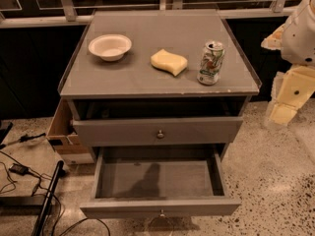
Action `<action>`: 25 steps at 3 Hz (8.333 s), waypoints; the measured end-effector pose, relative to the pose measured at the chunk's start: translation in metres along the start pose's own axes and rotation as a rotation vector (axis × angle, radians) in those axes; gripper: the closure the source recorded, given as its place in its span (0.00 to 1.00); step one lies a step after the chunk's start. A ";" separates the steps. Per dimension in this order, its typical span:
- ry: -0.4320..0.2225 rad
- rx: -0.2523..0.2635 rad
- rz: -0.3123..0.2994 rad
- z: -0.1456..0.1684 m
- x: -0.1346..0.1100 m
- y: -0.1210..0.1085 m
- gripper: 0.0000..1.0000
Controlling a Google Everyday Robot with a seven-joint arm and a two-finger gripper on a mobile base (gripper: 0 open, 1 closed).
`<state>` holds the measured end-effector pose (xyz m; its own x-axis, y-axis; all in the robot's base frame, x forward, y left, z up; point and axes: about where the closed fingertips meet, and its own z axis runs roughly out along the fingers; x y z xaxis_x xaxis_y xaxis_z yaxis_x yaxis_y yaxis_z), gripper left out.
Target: Place 7up can into middle drawer
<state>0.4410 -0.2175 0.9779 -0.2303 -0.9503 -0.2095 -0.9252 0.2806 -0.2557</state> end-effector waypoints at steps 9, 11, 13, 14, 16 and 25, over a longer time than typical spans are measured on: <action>-0.449 0.044 0.287 0.133 -0.013 -0.181 0.00; -0.561 0.045 0.286 0.158 -0.033 -0.176 0.00; -0.668 0.120 0.249 0.175 -0.054 -0.181 0.00; -0.697 0.136 0.236 0.180 -0.067 -0.182 0.19; -0.701 0.138 0.235 0.180 -0.069 -0.183 0.66; -0.916 -0.213 0.018 0.102 -0.061 0.005 1.00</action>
Offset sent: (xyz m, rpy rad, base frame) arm 0.1159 -0.0354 -0.0016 0.0847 -0.1429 -0.1571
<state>0.4814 -0.1445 0.8929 -0.0019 -0.4441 -0.8960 -0.9804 0.1775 -0.0859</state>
